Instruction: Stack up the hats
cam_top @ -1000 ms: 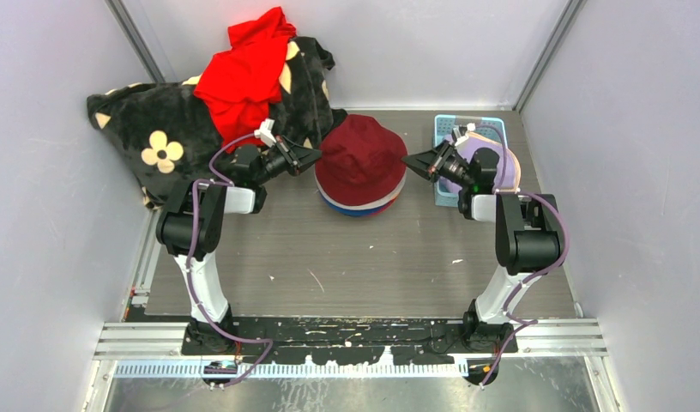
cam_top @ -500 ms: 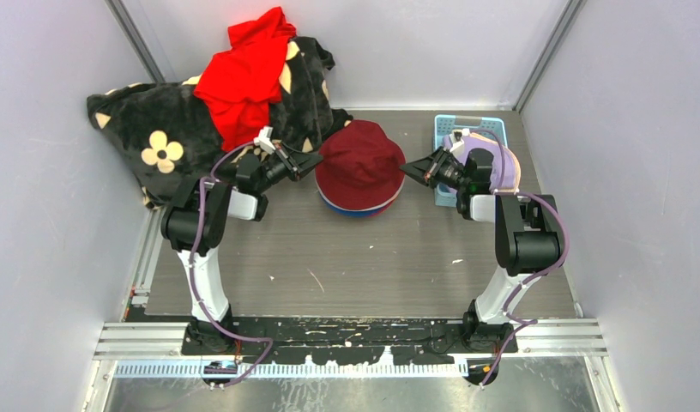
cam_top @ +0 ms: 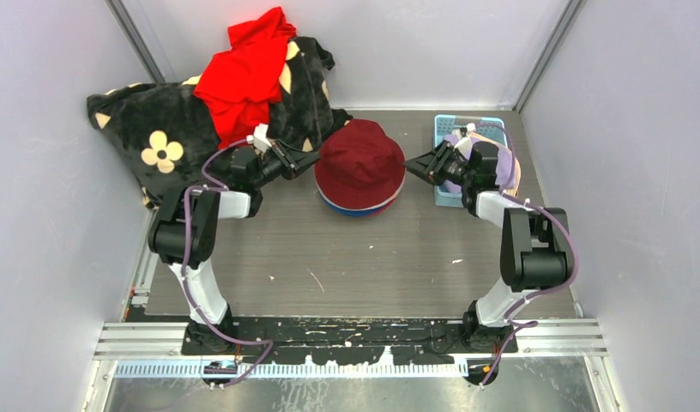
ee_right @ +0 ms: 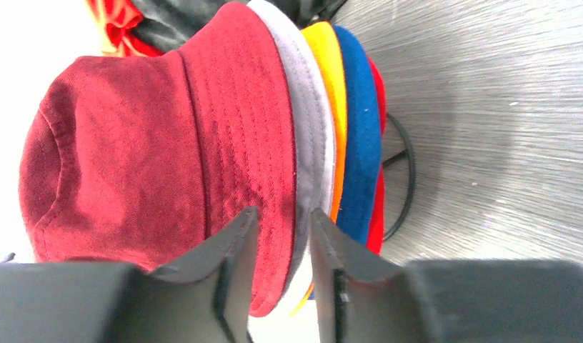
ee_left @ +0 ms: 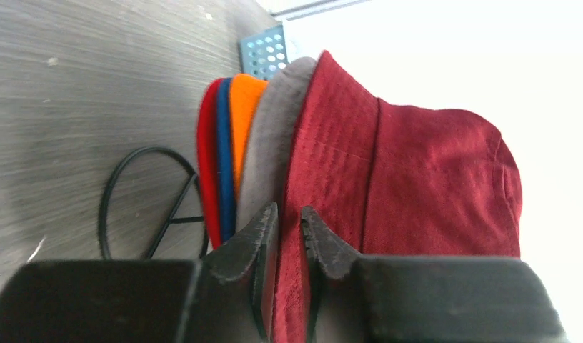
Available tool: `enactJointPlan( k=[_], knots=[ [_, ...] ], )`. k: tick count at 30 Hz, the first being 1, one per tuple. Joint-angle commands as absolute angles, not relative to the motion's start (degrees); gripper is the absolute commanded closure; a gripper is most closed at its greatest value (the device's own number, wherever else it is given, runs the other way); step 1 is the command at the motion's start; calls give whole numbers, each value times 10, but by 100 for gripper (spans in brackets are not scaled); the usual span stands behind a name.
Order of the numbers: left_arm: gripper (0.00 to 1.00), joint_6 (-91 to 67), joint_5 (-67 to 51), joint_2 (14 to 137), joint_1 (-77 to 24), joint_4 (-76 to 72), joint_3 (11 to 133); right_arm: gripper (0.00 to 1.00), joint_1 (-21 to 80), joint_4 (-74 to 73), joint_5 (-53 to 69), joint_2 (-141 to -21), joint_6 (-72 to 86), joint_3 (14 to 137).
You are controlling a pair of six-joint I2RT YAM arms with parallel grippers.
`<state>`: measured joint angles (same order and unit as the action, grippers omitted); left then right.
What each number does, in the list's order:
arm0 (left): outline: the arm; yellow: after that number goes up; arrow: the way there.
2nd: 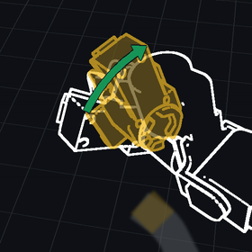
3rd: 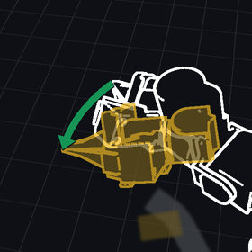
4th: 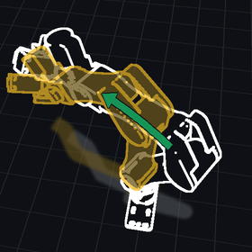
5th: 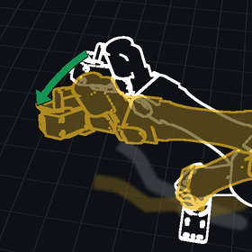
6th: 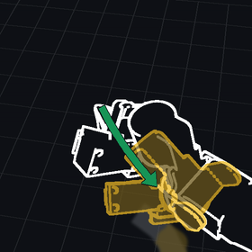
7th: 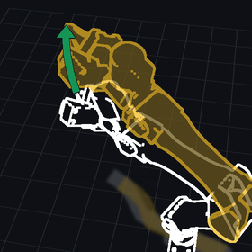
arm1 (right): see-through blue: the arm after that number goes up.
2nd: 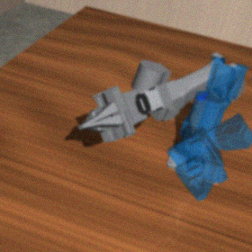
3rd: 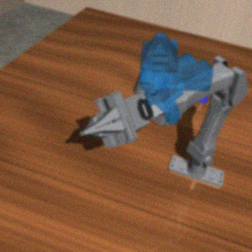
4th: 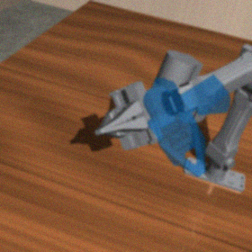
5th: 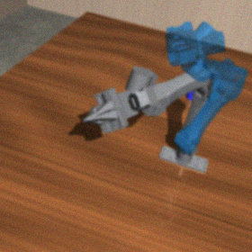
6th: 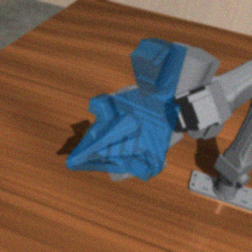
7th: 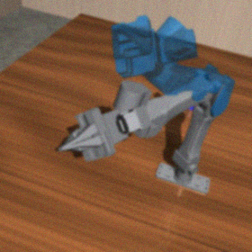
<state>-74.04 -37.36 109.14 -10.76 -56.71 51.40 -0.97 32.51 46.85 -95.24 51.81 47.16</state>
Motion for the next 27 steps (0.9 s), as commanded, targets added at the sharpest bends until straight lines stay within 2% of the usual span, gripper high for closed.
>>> enactJointPlan(
  k=[1,2,4,7,9,13,17,27],
  knots=[
    [78,-624,-320,1003,-91,-370,525,55,-23,197,406,-876,430,513],
    [75,-602,-308,986,-89,-326,528,47,-29,177,394,-862,419,518],
    [70,-558,-279,956,-88,-233,542,40,-42,131,366,-837,399,531],
    [63,-504,-232,918,-88,-89,573,38,-49,11,271,-811,339,580],
    [63,-480,-210,903,-88,-38,587,37,-49,-71,191,-811,300,622],
    [63,-461,-191,868,-89,-12,591,37,-49,-189,47,-837,242,696],
    [63,-452,-188,845,-90,2,595,37,-49,-252,-47,-862,220,733],
    [63,-447,-202,837,-93,-1,589,40,-49,-266,-62,-939,209,748]
  ],
)
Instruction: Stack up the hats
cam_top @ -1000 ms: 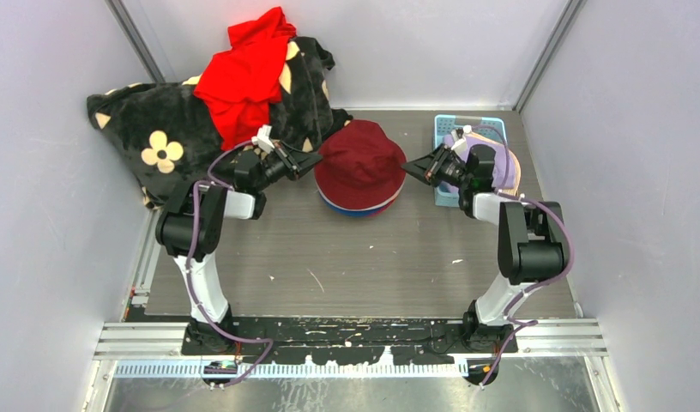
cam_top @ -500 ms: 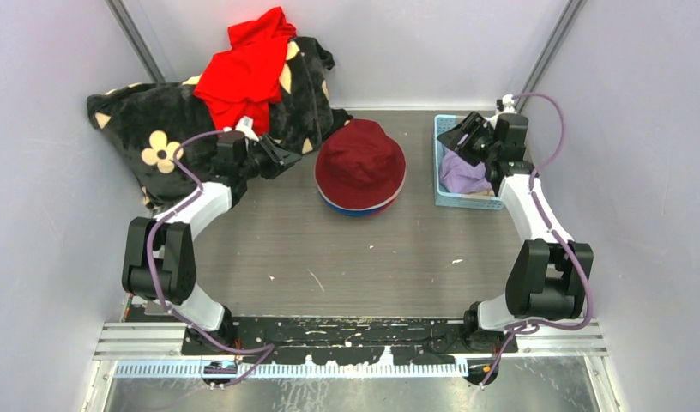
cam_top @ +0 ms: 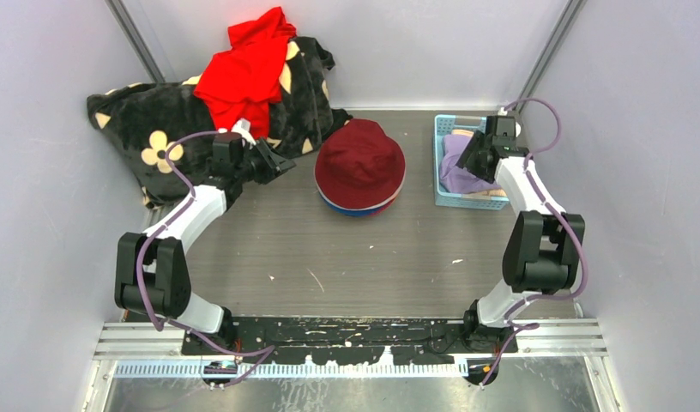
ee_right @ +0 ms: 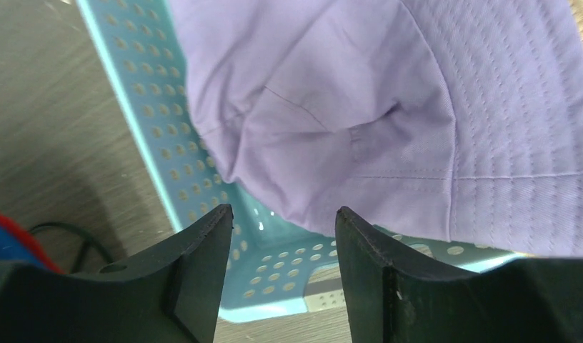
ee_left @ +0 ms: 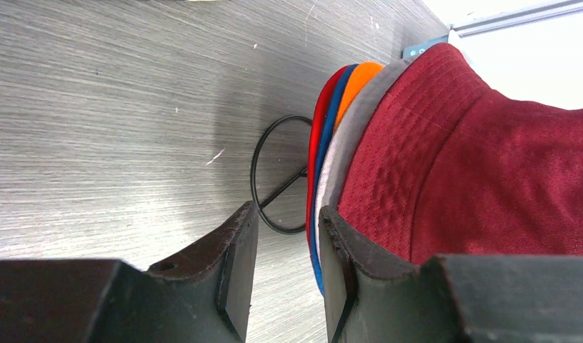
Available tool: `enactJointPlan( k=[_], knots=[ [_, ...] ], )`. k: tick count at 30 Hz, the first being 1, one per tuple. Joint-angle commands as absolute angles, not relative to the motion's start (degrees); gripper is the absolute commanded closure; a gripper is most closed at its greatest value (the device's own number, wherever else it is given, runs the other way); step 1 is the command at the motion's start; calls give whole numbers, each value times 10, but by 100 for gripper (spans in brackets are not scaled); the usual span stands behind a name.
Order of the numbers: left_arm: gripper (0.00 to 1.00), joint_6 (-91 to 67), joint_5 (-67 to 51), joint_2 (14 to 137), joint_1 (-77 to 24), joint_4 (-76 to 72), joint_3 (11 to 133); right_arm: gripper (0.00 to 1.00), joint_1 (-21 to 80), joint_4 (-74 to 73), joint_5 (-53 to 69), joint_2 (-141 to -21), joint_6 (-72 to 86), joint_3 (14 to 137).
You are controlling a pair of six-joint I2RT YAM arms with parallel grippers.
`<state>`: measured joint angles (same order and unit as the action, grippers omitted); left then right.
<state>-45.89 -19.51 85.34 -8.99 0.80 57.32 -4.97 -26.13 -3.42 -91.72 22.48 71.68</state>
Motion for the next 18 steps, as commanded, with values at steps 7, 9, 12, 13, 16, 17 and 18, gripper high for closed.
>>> enactJointPlan(
  k=[7,9,12,13,16,17,18],
  knots=[
    [63,-451,-209,838,-98,-11,582,41,-49,-244,-79,-1008,205,789],
    [63,-451,-211,839,-98,-12,581,41,-50,-246,-81,-1035,205,806],
    [63,-451,-210,838,-98,-14,578,41,-49,-240,-76,-1071,211,824],
    [63,-451,-211,840,-98,-14,578,41,-50,-234,-75,-1081,214,828],
    [64,-452,-215,842,-97,-16,578,43,-49,-237,-76,-1118,217,850],
    [64,-453,-215,843,-98,-17,578,45,-49,-232,-75,-1126,217,853],
    [64,-453,-216,843,-97,-18,578,50,-49,-231,-72,-1134,220,858]
  ],
)
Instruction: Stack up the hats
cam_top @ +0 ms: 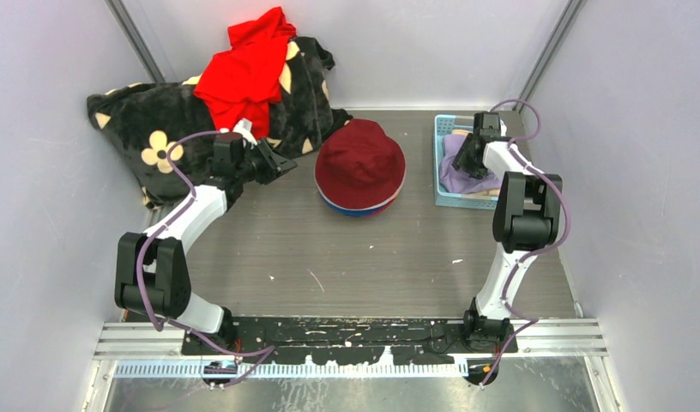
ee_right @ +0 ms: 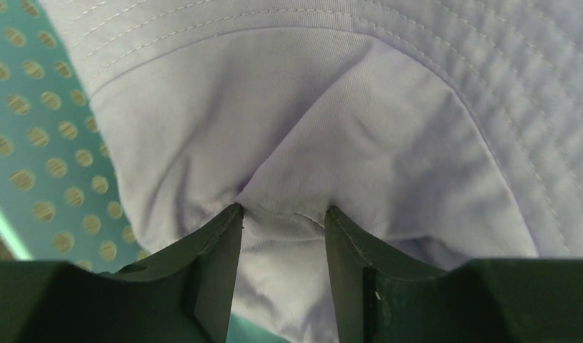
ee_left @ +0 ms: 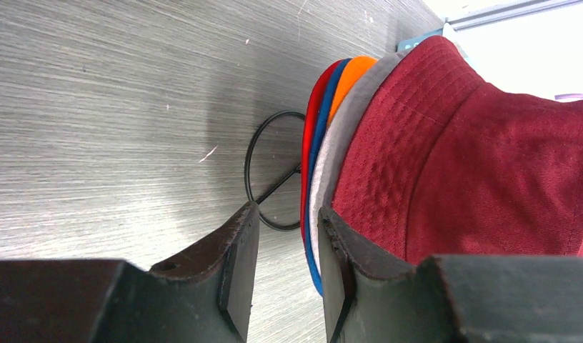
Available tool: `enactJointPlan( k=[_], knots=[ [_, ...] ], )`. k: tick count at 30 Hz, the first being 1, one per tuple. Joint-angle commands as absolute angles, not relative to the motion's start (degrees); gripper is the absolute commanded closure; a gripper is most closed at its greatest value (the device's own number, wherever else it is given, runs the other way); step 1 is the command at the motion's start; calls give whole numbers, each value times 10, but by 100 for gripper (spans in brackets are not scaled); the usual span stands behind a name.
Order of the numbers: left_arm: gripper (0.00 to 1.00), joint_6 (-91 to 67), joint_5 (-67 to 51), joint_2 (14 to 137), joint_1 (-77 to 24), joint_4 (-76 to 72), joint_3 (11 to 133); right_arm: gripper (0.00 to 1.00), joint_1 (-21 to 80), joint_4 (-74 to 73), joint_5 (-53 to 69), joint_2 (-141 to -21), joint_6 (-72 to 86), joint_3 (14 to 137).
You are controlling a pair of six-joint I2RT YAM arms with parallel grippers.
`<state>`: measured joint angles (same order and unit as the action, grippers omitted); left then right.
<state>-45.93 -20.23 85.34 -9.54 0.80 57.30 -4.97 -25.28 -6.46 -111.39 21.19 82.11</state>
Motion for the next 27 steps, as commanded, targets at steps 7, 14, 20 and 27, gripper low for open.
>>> enactJointPlan(
  k=[7,14,20,27],
  knots=[
    [64,-455,-215,839,-98,-20,571,99,-44,-221,-98,-1078,224,849],
    [64,-464,-218,838,-101,-27,573,99,-33,-267,-77,-940,216,900],
    [64,-465,-216,814,-103,-20,573,99,-33,-289,-21,-876,218,943],
    [64,-464,-214,771,-103,-10,560,99,-32,-253,130,-818,246,972]
  ],
)
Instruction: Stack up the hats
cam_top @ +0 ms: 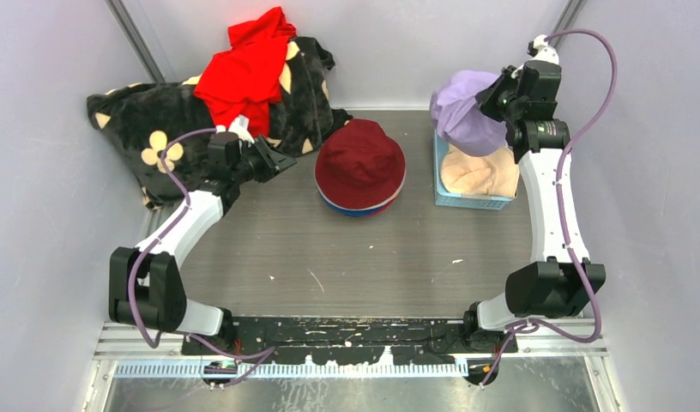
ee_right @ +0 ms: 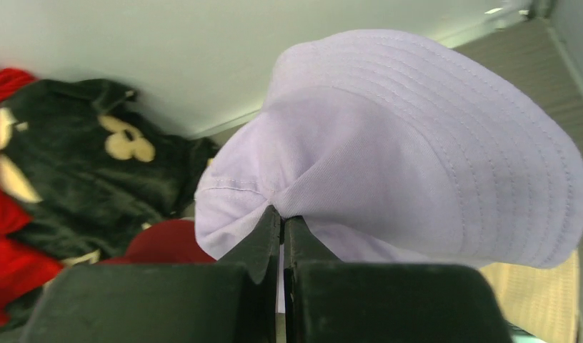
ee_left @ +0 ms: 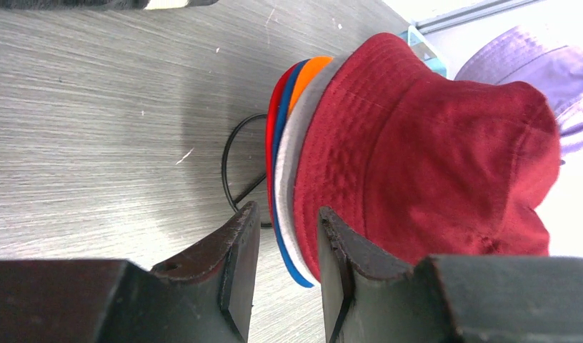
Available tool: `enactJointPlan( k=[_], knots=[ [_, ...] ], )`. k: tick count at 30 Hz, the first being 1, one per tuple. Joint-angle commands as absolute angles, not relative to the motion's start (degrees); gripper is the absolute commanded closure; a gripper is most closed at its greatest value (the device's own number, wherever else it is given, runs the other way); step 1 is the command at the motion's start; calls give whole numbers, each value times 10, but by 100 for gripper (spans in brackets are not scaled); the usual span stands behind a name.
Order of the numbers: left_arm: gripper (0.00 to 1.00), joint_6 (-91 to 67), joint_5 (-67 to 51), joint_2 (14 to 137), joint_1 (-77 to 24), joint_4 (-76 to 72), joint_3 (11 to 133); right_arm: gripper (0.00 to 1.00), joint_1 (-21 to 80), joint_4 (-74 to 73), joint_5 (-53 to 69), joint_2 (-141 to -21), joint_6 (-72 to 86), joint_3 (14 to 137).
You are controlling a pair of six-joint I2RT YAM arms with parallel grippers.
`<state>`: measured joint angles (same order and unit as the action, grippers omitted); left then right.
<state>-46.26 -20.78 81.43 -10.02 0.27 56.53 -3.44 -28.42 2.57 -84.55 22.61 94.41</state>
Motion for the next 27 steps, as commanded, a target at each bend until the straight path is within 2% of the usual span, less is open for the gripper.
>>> enactJointPlan(
  k=[1,8,14,21,27],
  knots=[
    [64,-464,-214,764,-103,-8,558,99,-31,-247,154,-814,250,978],
    [64,-464,-212,722,-103,3,552,99,-20,-199,292,-802,305,1024],
    [64,-462,-210,683,-103,16,541,99,-17,-60,417,-792,435,1039],
    [64,-464,-207,653,-103,27,530,99,25,34,453,-804,541,1054],
    [64,-462,-191,626,-103,45,532,99,124,79,444,-824,568,1049]
  ],
)
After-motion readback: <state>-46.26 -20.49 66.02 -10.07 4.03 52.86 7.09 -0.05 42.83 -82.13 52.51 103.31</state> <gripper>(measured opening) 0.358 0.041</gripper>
